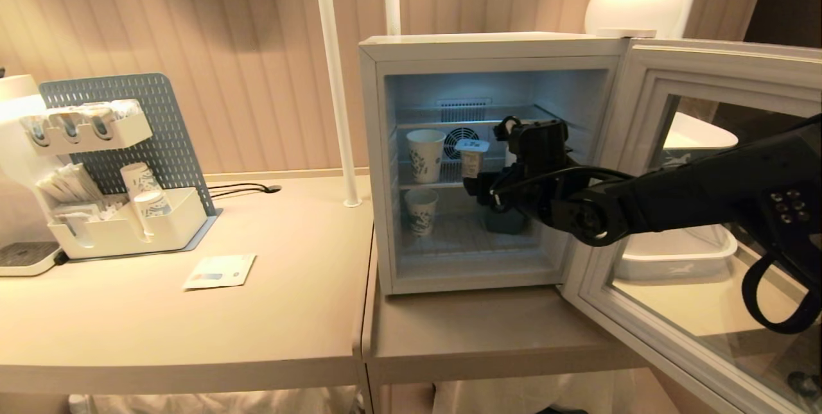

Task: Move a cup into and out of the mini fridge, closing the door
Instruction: Take the yoghurt out of the freezer

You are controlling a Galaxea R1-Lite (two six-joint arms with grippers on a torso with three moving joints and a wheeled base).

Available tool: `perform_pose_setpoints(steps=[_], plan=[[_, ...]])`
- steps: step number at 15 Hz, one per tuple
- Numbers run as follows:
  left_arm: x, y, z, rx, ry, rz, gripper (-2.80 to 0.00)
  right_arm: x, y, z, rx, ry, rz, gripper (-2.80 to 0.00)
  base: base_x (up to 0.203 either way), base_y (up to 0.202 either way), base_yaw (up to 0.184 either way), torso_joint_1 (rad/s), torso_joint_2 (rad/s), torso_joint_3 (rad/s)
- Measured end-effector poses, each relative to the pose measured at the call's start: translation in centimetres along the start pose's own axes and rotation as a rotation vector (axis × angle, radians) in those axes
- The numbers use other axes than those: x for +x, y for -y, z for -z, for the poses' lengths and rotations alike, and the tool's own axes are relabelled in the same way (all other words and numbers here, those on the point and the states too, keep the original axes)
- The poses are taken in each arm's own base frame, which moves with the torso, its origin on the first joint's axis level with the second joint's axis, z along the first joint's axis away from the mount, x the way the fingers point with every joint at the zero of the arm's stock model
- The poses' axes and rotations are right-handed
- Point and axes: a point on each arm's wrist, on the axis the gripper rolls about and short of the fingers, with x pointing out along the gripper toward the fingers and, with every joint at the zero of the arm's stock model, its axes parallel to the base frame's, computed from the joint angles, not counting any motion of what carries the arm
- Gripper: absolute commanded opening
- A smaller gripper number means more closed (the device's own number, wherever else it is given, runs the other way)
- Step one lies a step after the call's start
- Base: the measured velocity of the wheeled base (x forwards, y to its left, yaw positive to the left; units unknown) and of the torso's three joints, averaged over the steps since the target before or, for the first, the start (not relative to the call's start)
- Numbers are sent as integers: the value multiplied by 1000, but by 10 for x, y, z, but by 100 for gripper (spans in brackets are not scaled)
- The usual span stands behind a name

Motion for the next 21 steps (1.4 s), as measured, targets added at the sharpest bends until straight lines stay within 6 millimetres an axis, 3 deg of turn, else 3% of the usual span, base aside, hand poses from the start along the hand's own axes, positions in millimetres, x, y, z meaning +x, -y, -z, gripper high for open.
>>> perform_pose_setpoints(steps=[12,16,21], plan=[[0,0,0,-3,0,-1,-280,45,-17,1,1,57,20,0,0,0,0,0,0,0],[0,0,0,-5,0,-1,-280,57,-18,4,-17,74,29,0,0,0,0,0,0,0],[0,0,0,-4,0,-1,-280,70,-4,-1,-17,95,62,0,0,0,0,0,0,0]])
